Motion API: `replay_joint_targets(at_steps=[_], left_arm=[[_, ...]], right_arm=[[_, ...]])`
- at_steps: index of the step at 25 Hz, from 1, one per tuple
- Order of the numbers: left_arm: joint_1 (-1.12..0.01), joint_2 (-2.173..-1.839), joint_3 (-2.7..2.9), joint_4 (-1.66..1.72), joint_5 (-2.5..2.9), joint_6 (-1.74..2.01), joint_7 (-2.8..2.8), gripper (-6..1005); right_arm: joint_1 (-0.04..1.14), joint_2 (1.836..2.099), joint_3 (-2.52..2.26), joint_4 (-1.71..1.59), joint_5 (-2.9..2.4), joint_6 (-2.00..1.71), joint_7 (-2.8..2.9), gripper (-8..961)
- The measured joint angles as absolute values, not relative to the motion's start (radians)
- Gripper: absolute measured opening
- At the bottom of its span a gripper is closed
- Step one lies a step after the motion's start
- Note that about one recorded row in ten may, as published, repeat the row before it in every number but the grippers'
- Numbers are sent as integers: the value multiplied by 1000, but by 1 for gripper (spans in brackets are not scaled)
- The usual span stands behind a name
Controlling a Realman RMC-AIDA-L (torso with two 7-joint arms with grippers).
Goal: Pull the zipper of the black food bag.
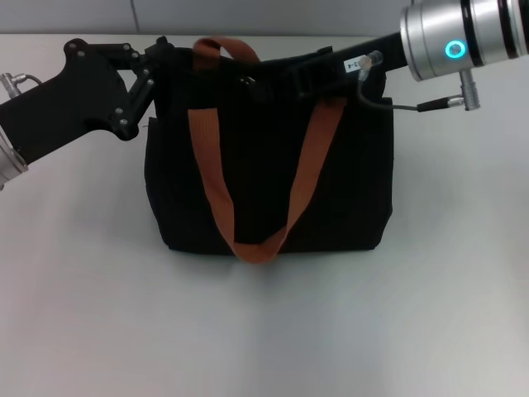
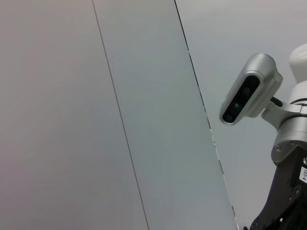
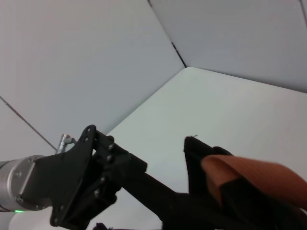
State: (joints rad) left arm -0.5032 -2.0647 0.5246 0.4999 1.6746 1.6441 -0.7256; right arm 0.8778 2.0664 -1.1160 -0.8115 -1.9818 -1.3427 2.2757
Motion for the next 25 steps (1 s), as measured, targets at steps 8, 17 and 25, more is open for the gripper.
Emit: replay_joint_targets(at_steps=[8, 17, 25], left_arm=[[-500, -2064, 525, 497, 1667, 1643, -726, 50], [-500, -2065, 525, 495, 1666, 1636, -726, 51], [-500, -2064, 524, 499, 1661, 1627, -731, 52]], right_arm=[[835, 2055, -1078, -831, -1995, -1348, 2276, -1], [756, 2046, -1054, -899, -2001, -1354, 2272, -1], [717, 2042, -985, -931, -2021, -1393, 2273, -2]])
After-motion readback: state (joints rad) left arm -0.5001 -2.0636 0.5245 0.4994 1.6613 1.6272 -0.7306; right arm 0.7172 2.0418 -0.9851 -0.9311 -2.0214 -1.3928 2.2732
